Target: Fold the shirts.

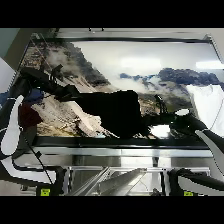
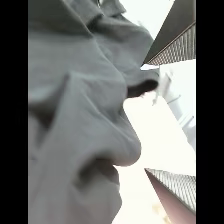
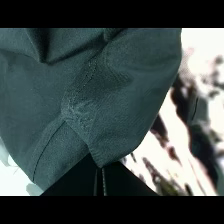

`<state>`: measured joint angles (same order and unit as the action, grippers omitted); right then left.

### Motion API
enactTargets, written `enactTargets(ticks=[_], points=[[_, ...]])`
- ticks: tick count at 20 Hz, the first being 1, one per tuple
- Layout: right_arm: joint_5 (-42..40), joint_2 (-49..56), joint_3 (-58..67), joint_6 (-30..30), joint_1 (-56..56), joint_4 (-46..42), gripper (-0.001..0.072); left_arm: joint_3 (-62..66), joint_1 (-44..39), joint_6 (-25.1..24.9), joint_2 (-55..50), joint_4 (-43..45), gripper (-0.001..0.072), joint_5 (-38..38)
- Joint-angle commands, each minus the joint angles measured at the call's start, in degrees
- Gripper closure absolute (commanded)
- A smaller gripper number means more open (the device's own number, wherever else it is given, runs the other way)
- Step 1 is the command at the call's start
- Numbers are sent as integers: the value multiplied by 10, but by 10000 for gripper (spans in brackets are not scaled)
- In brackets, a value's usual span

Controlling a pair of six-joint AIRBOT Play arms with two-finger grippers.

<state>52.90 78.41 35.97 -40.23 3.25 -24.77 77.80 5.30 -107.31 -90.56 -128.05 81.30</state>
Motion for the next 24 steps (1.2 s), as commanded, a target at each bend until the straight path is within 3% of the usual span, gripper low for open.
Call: enactTargets(ticks=[1, 6, 7, 8, 10, 12, 15, 18, 21, 24], points=[[0, 0, 0, 0, 1, 0, 694, -58, -14, 5, -1, 20, 19, -31], [0, -1, 0, 0, 1, 0, 693, -98, -64, -9, -55, 20, 19, -88], [1, -1, 0, 0, 1, 0, 694, -89, -70, -9, -65, 19, 73, -90], [2, -1, 0, 0, 1, 0, 694, -72, -77, -10, -71, 19, 238, -81], [12, -1, 0, 0, 0, 0, 694, -30, -87, -13, -71, 18, 421, -50], [15, -2, 0, 0, 0, 0, 694, 10, -97, -13, -61, 19, 687, -17], [27, -24, 2, 0, -12, -4, 694, 51, -101, -13, -30, 3, 688, 4], [86, -85, 41, -27, -70, -65, 694, 84, -64, -26, 20, -89, 688, -5], [183, -173, 143, -47, -158, -59, 694, 120, -6, -1, 97, -148, 688, -3], [206, -267, 280, -48, -194, -29, 695, 133, 33, 11, 194, -146, 688, -10]])
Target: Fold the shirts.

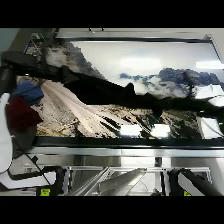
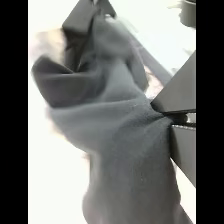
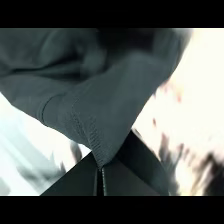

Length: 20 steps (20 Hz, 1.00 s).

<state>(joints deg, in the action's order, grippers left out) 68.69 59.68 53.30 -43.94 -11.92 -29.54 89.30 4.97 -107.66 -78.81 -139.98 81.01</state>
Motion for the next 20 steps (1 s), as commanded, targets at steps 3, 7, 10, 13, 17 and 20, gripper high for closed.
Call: enactTargets(ticks=[3, 7, 10, 13, 17, 20], points=[[47, -133, 208, -11, -44, 30, 695, 11, 52, 26, 162, -26, 688, -15], [58, -138, 206, -28, -28, 38, 694, -88, 8, 25, 241, -2, 688, -23], [63, -99, 157, -28, 21, 38, 694, -207, -18, 26, 271, 23, 688, -72], [40, -35, 86, -11, 78, 36, 694, -317, -44, 25, 251, 24, 688, -132], [-3, 75, 29, 12, 114, 33, 694, -395, -68, 10, 159, 24, 686, -177], [-24, 147, 27, 23, 109, 31, 694, -403, -56, -4, 87, 24, 15, -209]])
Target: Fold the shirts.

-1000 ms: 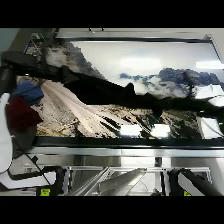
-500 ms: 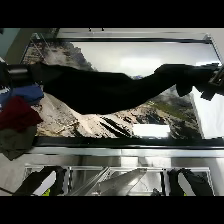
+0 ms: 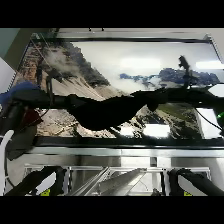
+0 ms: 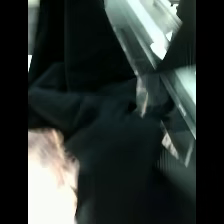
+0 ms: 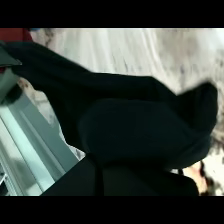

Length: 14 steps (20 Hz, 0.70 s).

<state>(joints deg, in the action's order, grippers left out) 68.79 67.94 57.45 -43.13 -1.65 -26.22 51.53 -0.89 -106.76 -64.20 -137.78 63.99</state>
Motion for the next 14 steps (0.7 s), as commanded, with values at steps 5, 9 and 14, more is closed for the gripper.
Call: enactTargets(ticks=[5, 9, 14], points=[[-58, 109, -15, 27, -25, -8, 694, 66, 90, -23, -161, 28, 17, 23], [-60, 110, -15, 27, -69, -8, 694, 81, 122, -23, -187, 57, 17, 97], [-60, 112, -15, 29, -76, -10, 694, 11, 55, -36, -162, 34, 18, 79]])
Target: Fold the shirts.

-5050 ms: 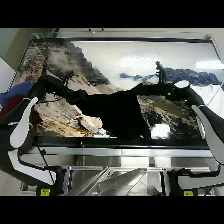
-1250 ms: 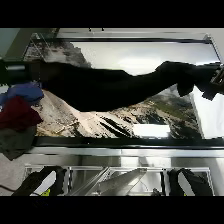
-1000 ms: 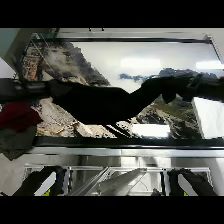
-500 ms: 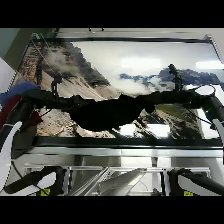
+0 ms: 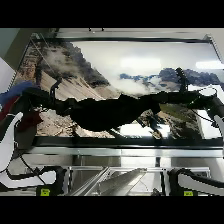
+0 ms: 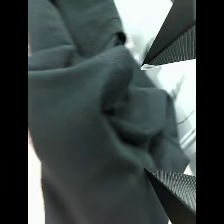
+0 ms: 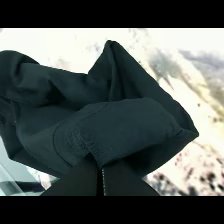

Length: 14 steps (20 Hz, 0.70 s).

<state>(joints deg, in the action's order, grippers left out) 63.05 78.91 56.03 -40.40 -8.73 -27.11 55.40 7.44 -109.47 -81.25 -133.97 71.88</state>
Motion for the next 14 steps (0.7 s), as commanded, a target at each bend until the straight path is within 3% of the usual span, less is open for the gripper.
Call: enactTargets(ticks=[1, 7, 10, 14], points=[[-2, 2, 0, 2, -6, -2, 694, -37, -35, -11, 17, -3, 18, -12], [1, 4, 0, 2, -7, -12, 694, -51, -4, 0, 65, 85, 18, -41], [3, 4, 0, 1, -5, -11, 694, -51, 13, 7, 67, 80, 18, -56], [2, 4, -1, 1, -5, -11, 694, -51, -47, -5, 30, 32, 18, -55]])
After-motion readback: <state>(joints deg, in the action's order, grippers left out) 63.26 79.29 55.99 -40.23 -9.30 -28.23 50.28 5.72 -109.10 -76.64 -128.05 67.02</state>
